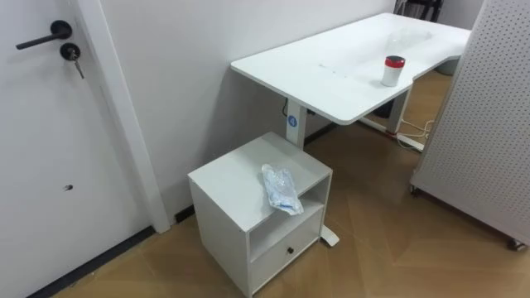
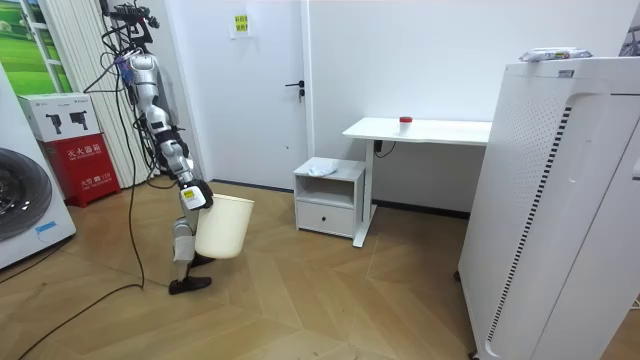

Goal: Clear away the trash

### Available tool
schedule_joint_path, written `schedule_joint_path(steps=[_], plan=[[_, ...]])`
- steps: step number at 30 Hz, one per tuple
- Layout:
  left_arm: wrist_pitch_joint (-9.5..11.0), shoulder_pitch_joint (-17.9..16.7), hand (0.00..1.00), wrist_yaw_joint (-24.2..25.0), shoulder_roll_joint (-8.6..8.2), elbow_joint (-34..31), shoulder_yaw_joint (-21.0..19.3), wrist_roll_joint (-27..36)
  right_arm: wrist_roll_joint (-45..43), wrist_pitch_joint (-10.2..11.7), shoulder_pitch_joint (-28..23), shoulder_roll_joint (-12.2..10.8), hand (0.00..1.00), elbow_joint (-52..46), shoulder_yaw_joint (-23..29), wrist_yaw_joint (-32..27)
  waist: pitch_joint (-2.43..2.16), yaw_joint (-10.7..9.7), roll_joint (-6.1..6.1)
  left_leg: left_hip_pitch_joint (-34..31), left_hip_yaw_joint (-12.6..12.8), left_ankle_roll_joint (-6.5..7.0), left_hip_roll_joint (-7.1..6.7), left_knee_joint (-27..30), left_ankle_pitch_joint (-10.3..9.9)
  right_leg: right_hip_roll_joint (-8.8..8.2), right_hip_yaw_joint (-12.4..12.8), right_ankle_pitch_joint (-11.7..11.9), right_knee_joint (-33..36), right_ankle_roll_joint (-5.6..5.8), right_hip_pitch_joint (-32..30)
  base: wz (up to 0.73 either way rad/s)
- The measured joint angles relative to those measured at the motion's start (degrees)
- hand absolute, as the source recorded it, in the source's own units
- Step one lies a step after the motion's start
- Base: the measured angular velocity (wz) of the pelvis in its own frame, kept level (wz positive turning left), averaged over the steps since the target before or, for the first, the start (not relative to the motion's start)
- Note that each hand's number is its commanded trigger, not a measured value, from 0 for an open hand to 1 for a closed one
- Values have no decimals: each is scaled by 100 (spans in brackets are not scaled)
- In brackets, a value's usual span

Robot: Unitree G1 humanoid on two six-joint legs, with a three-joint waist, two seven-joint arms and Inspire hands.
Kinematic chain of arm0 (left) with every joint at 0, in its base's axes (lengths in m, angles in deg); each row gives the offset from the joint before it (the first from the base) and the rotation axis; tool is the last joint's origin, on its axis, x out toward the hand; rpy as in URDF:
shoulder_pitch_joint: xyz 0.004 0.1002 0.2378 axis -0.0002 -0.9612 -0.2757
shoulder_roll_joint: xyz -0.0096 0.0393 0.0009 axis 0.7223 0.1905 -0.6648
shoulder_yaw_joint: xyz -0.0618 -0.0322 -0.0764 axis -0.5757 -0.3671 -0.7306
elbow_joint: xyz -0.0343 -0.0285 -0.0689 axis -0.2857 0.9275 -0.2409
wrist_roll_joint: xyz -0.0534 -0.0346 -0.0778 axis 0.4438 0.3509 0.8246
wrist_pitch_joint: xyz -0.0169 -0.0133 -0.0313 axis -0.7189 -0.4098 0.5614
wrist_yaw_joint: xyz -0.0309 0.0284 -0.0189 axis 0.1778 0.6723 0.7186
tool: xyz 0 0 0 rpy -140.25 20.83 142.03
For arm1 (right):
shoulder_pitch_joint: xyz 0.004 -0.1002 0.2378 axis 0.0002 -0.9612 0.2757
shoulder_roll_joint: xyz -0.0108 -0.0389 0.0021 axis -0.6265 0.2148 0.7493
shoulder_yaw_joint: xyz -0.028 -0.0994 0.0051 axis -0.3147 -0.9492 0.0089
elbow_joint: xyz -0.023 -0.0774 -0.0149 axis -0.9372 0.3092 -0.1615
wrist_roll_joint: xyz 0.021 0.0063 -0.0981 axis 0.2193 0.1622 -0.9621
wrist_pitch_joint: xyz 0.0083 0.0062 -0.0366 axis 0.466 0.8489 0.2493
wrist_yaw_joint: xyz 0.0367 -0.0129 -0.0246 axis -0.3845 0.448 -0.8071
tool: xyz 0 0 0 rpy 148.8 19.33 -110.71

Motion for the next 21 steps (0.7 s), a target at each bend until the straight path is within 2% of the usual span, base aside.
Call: schedule_joint_path(steps=[21], plan=[[18,-22,0,-9,-5,36,5,-12,1,-4,30,-7,100,47,4,4,-11,-13,-29,54,-33,-3,-4,-7,-6,1,-52,0,-3,0,62,0]])
